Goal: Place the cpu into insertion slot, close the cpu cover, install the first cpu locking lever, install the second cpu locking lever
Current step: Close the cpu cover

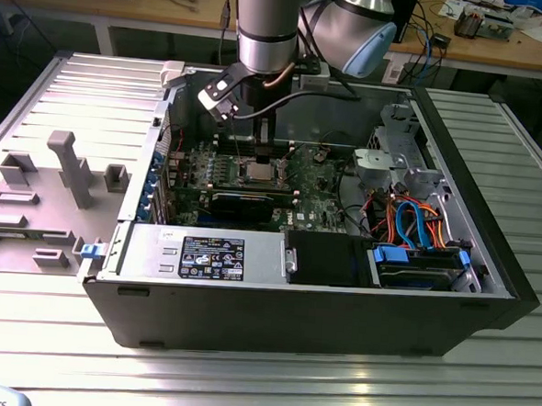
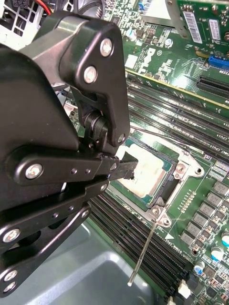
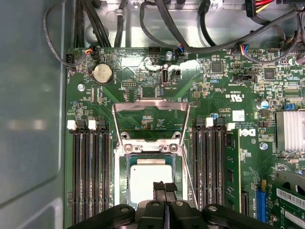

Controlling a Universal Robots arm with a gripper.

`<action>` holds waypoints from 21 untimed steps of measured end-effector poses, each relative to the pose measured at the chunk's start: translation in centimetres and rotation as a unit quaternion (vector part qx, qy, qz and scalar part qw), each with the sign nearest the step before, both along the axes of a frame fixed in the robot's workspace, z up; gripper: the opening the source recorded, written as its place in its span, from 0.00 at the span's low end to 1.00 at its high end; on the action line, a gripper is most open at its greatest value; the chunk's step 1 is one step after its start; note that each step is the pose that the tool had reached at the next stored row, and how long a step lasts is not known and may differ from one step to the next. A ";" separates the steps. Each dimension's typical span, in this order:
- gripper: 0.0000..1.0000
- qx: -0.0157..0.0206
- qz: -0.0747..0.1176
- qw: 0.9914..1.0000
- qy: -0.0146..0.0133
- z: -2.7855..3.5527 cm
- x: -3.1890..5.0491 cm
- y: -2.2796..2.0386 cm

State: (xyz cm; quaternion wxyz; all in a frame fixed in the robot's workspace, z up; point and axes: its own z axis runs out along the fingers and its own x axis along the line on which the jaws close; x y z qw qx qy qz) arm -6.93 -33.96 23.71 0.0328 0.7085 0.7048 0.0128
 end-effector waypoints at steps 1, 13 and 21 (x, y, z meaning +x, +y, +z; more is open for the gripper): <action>0.11 0.000 0.000 1.000 0.000 0.04 0.00 0.00; 0.11 0.000 0.000 1.000 0.000 0.62 0.00 0.00; 0.11 0.000 0.000 1.000 0.000 0.76 0.00 0.00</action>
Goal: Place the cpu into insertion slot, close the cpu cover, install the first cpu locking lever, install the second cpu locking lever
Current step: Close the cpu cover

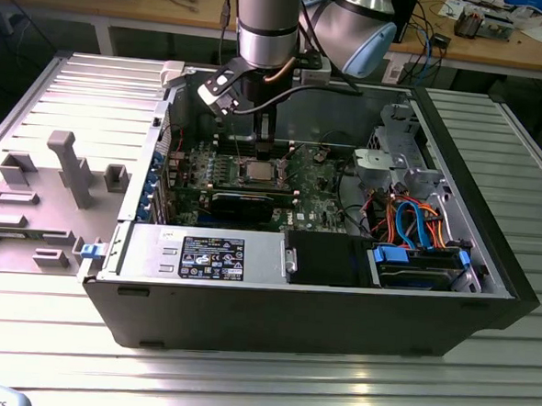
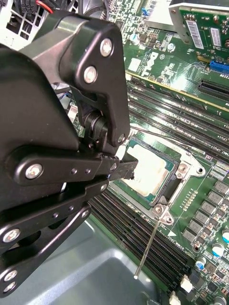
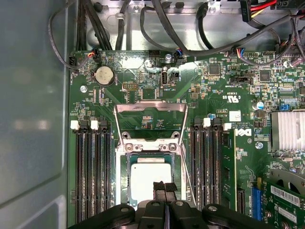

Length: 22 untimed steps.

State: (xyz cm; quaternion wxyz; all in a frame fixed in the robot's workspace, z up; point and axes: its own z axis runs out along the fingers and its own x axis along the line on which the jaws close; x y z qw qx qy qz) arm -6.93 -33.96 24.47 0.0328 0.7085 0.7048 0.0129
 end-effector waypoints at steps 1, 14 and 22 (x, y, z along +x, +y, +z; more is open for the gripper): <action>0.11 0.000 0.000 1.000 0.000 0.00 0.00 0.00; 0.11 0.000 0.000 1.000 0.000 0.43 0.00 0.00; 0.11 0.000 0.000 1.000 0.000 0.54 0.00 0.00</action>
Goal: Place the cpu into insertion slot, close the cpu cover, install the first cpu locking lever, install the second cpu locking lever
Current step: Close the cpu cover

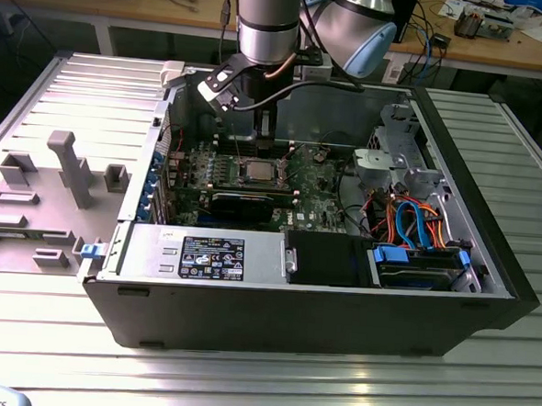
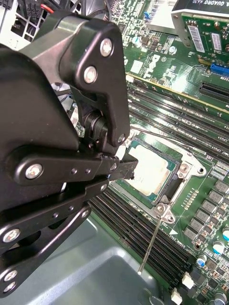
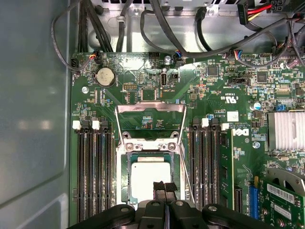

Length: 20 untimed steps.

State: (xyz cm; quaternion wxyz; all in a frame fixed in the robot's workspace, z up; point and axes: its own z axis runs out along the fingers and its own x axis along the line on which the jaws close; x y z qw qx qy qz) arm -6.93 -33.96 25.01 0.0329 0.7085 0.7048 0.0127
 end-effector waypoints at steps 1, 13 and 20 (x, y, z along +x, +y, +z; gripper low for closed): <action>0.11 0.000 0.000 1.000 0.000 0.00 0.00 0.00; 0.11 0.000 0.000 1.000 0.000 0.26 0.00 0.00; 0.11 0.000 0.000 1.000 0.000 0.33 0.00 0.00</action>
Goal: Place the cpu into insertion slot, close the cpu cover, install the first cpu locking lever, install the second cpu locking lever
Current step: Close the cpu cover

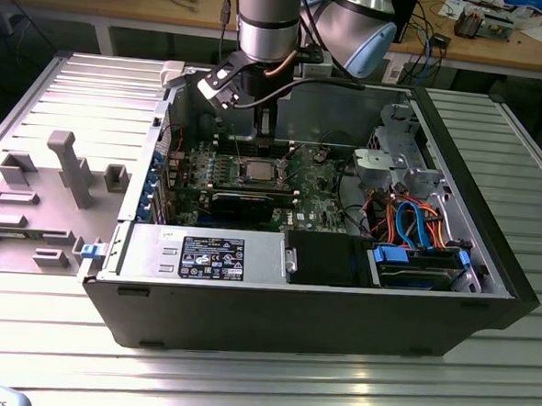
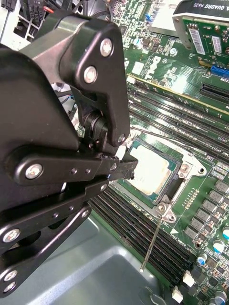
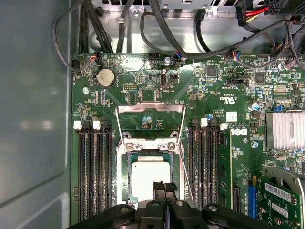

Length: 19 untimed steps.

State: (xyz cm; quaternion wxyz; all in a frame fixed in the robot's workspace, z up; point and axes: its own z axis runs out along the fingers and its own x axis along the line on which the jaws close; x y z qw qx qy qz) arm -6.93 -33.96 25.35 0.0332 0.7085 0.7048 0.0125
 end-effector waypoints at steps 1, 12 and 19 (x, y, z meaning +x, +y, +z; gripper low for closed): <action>0.11 0.000 0.000 1.000 0.000 0.05 0.00 0.00; 0.11 0.000 0.000 1.000 0.000 0.28 0.00 0.00; 0.11 0.000 0.000 1.000 0.000 0.67 0.00 0.00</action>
